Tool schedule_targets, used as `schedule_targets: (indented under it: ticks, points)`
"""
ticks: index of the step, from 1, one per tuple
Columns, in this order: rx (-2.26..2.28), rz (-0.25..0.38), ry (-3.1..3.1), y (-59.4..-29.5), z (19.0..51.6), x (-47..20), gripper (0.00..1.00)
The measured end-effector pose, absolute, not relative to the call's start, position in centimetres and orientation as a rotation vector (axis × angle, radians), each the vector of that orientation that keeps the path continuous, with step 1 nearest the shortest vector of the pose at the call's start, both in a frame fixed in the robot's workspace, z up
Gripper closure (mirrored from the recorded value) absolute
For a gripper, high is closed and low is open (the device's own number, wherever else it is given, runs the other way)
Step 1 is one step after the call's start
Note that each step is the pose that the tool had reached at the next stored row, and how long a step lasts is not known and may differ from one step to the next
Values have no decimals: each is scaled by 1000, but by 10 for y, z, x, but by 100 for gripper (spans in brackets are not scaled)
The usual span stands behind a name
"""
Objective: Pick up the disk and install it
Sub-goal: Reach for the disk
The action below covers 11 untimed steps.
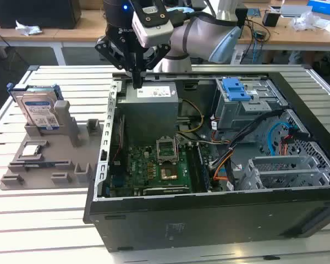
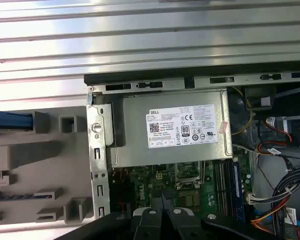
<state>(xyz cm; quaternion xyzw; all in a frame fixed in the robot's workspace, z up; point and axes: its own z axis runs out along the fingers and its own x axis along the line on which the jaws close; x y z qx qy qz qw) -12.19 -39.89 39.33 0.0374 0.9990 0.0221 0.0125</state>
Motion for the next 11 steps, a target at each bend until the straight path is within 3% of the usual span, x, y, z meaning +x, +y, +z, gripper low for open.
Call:
schedule_targets:
  ticks: [11]
  points:
    - [117,69,3114,-399,393,-144,89]
